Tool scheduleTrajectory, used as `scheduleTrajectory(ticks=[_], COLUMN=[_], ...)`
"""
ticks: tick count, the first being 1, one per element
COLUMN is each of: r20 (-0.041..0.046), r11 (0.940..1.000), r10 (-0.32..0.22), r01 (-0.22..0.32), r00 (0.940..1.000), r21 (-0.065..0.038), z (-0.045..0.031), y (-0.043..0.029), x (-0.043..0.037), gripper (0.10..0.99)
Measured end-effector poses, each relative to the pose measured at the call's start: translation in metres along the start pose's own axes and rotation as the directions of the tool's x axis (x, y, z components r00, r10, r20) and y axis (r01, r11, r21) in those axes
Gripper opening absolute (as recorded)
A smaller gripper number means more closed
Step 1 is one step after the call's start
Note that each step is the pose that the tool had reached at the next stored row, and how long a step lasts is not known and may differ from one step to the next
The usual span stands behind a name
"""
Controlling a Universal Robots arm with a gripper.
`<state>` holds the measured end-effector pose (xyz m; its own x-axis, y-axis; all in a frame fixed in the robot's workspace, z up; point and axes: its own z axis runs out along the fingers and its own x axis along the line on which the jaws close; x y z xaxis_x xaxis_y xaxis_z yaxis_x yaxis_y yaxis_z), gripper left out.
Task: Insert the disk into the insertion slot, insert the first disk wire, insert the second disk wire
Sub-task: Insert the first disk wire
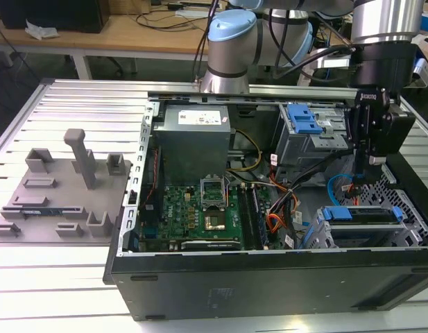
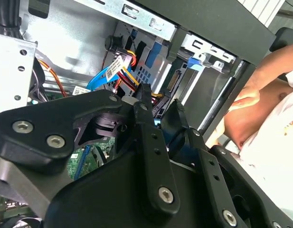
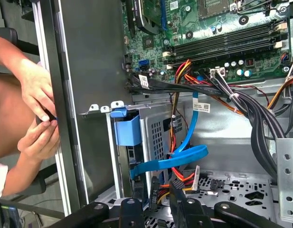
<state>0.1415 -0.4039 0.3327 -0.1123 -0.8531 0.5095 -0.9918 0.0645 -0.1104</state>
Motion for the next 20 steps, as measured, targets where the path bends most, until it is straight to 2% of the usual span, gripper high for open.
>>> scheduleTrajectory(ticks=[8,9,11,12,20], r20=[-0.0032,-0.0042,-0.0067,-0.0078,-0.01], r11=[1.0,1.0,1.0,1.0,1.0], r10=[0.0,0.0,0.0,0.0,-0.001], r01=[0.0,0.0,0.0,0.0,0.001], r00=[1.0,1.0,1.0,1.0,0.9999], r21=[0.0,0.0,0.001,0.001,0.001], z=[0.0,0.0,0.0,0.0,0.0003], y=[0.0001,0.0001,0.0001,0.0001,0.0002], x=[-0.0008,-0.0008,-0.001,-0.0011,-0.0012], gripper=[0.353,0.341,0.204,0.165,0.165])
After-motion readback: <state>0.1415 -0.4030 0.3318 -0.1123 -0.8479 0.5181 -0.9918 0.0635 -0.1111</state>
